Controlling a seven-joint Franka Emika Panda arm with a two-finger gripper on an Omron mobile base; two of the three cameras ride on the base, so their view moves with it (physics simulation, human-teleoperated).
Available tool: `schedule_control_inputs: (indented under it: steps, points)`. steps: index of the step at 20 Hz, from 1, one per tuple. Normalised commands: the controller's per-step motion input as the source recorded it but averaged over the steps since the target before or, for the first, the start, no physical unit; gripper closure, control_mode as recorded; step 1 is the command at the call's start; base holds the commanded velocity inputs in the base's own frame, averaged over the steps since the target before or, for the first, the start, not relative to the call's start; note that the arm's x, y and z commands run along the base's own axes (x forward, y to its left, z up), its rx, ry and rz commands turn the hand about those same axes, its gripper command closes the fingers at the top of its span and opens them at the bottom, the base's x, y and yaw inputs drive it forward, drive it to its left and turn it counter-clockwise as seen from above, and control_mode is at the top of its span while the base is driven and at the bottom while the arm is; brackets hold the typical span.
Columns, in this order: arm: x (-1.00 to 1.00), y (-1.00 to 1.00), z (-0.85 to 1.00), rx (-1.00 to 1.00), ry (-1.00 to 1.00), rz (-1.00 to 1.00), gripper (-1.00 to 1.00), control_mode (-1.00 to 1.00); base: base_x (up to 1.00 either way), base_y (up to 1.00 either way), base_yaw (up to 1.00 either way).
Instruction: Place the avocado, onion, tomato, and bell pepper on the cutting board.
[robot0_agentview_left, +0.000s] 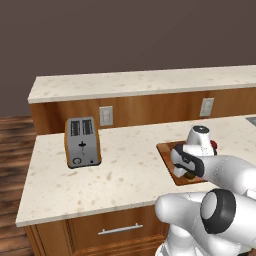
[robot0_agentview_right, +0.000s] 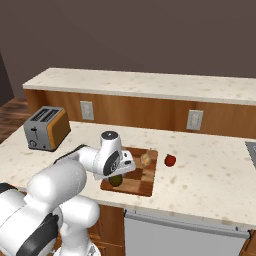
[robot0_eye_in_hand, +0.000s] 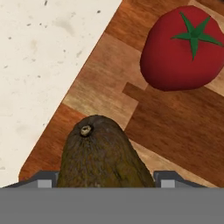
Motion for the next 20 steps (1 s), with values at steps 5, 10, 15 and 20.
schedule_control_inputs:
  steps: [5,10,15,20]
  points:
    - [0.05,0.00,-0.31,0.00,0.04,0.00,1.00,-1.00,0.00,0.00,0.00]
    - [0.10,0.00,-0.28,0.00,0.02,0.00,1.00,-1.00,0.00,0.00,0.00]
    - [0.00,0.02,-0.32,0.00,0.02,0.00,-1.00,-1.00,0.00,0.00,0.00]
    - [0.00,0.00,-0.01,0.00,0.00,0.00,-1.00,-1.00,0.00,0.00,0.00]
